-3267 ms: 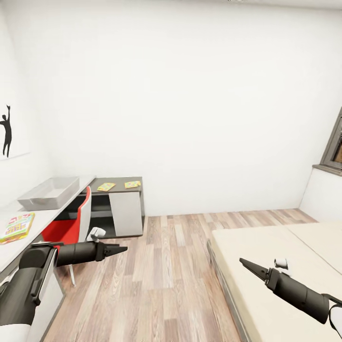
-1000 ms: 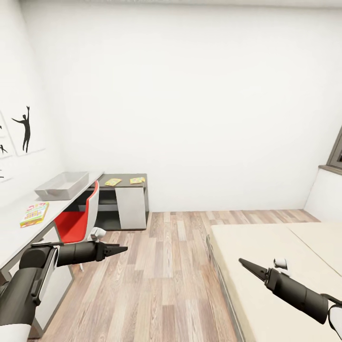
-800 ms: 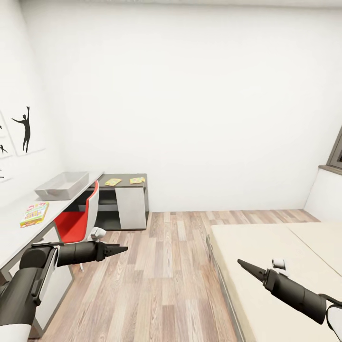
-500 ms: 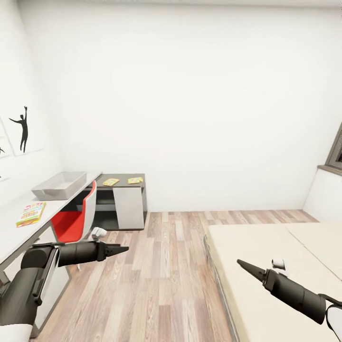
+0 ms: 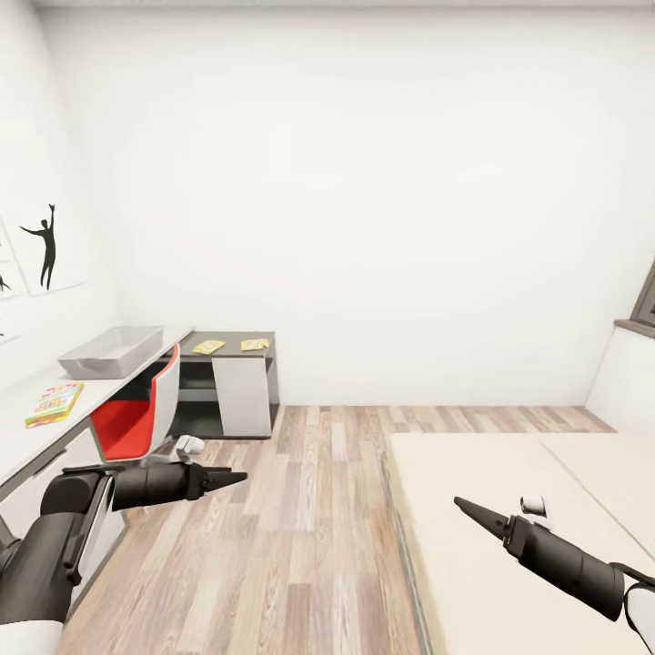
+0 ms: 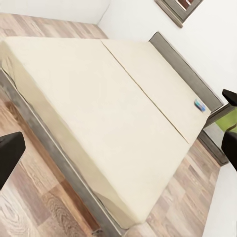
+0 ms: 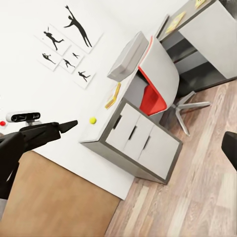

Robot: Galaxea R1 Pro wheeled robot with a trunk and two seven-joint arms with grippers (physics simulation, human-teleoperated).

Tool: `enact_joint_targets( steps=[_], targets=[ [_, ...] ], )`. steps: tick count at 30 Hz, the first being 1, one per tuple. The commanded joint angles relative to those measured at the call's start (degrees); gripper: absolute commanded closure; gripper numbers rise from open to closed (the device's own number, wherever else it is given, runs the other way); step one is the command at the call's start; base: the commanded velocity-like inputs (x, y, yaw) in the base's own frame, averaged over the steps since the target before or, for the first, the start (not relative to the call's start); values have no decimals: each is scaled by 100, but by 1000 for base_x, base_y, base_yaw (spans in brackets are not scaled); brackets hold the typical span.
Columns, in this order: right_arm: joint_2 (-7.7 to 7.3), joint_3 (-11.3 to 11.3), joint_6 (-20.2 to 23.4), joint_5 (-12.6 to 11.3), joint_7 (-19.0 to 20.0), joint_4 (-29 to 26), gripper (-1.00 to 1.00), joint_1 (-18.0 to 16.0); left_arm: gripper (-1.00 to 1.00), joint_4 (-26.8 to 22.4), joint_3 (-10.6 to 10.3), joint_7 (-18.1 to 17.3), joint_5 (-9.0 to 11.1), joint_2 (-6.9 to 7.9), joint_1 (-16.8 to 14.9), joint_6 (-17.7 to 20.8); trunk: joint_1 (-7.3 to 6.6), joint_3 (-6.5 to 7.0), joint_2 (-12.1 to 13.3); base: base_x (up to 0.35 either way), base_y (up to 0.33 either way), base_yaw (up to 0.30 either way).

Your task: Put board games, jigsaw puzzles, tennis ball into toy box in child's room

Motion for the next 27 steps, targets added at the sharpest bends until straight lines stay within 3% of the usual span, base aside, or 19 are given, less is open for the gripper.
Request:
enact_joint_targets(
  steps=[1, 27],
  targets=[
    [2, -5, 32, -15, 11, 3, -100, -2, -100, -5, 8, -56, -60, -3, -4, 58, 2, -3, -5, 0, -293, 10],
    [2, -5, 33, -15, 14, 7, -100, -2, -100, -5, 8, -56, -60, -4, -4, 58, 2, -3, -5, 0, -293, 1]
  ],
)
